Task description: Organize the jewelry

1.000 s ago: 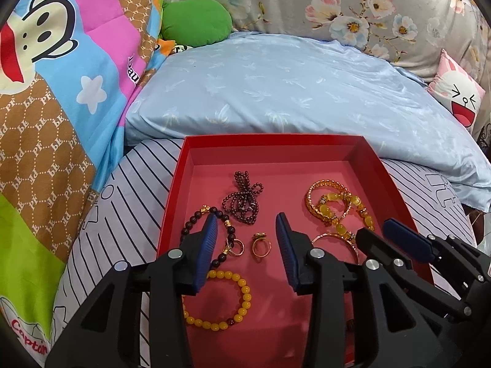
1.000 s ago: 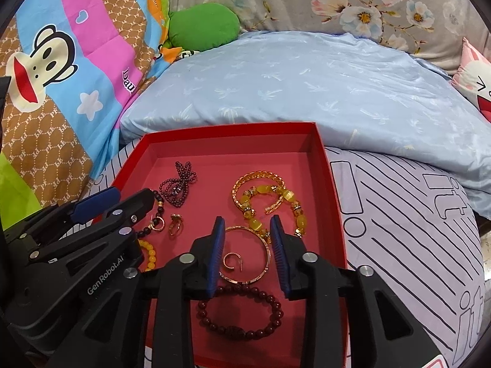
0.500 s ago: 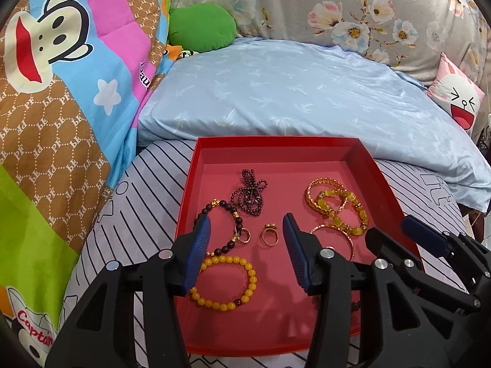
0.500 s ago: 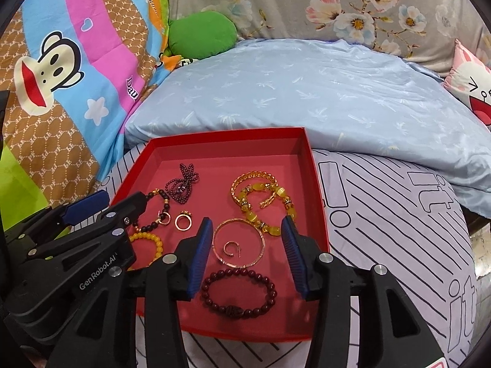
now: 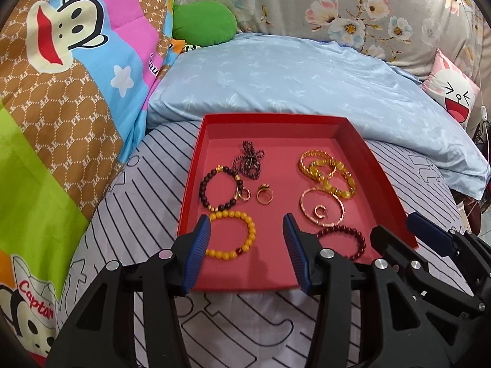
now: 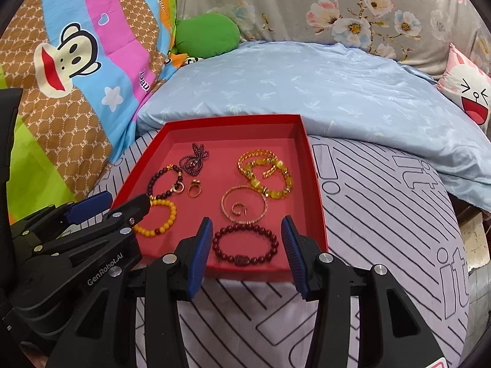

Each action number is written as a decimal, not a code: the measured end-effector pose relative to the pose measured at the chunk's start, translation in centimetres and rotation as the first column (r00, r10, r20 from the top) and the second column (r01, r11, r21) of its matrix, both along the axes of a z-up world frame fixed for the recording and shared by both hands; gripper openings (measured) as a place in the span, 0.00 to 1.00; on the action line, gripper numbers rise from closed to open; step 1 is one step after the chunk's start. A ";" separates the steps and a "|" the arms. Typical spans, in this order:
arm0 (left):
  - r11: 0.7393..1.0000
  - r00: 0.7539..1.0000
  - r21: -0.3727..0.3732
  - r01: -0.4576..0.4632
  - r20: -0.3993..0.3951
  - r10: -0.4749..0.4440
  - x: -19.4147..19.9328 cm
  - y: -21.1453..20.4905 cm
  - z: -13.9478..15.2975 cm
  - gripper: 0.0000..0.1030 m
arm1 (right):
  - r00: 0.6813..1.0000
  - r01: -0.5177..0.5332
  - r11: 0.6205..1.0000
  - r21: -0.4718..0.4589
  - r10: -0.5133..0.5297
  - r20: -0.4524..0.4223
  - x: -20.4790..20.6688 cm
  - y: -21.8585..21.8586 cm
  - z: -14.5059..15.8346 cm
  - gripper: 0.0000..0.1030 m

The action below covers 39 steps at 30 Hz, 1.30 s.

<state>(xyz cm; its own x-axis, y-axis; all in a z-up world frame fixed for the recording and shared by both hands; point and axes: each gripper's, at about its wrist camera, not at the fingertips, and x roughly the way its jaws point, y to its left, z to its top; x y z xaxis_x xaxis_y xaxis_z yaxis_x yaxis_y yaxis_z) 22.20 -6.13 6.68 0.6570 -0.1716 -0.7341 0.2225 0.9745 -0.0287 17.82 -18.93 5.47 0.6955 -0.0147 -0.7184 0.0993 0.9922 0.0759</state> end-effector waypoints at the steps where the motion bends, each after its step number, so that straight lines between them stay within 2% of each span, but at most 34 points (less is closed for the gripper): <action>1: 1.000 1.000 -0.002 -0.001 -0.003 0.001 -0.2 0.1 -0.1 0.45 | 1.000 0.000 1.000 -0.001 0.000 0.000 -0.3 0.0 -0.1 0.45; 8: 1.000 1.000 0.006 -0.019 -0.013 0.019 -2.2 0.6 -0.6 0.54 | 1.000 0.001 1.000 -0.011 -0.001 -0.006 -2.5 0.3 -0.4 0.46; 12: 1.000 1.000 0.016 -0.022 -0.022 0.022 -3.1 0.8 -1.0 0.56 | 1.000 0.011 1.000 -0.029 -0.012 -0.008 -3.4 0.3 -0.8 0.54; 15: 0.999 0.999 0.031 -0.039 -0.014 0.039 -3.7 1.1 -1.1 0.66 | 1.000 0.020 0.999 -0.034 -0.020 -0.012 -4.1 0.0 -1.2 0.61; 19: 0.998 0.999 0.032 -0.049 -0.013 0.049 -4.3 1.6 -1.2 0.71 | 0.999 0.033 0.999 -0.031 -0.033 -0.018 -4.6 -0.5 -1.4 0.72; 25: 0.997 0.998 0.044 -0.069 0.003 0.069 -5.1 2.2 -1.2 0.78 | 0.999 0.035 0.998 -0.044 -0.036 -0.023 -5.1 -0.6 -1.4 0.80; 39: 0.994 0.995 0.054 -0.097 0.002 0.097 -5.6 2.9 -1.2 0.85 | 0.999 0.028 0.998 -0.048 -0.030 -0.035 -5.4 -0.1 -1.1 0.82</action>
<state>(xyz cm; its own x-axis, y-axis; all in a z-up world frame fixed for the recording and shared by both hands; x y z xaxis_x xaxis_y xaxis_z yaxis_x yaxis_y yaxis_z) 16.57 -3.20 5.47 0.6680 -0.0667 -0.7411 0.1266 0.9916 0.0248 12.39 -19.07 4.35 0.6683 -0.0689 -0.7407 0.1298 0.9912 0.0250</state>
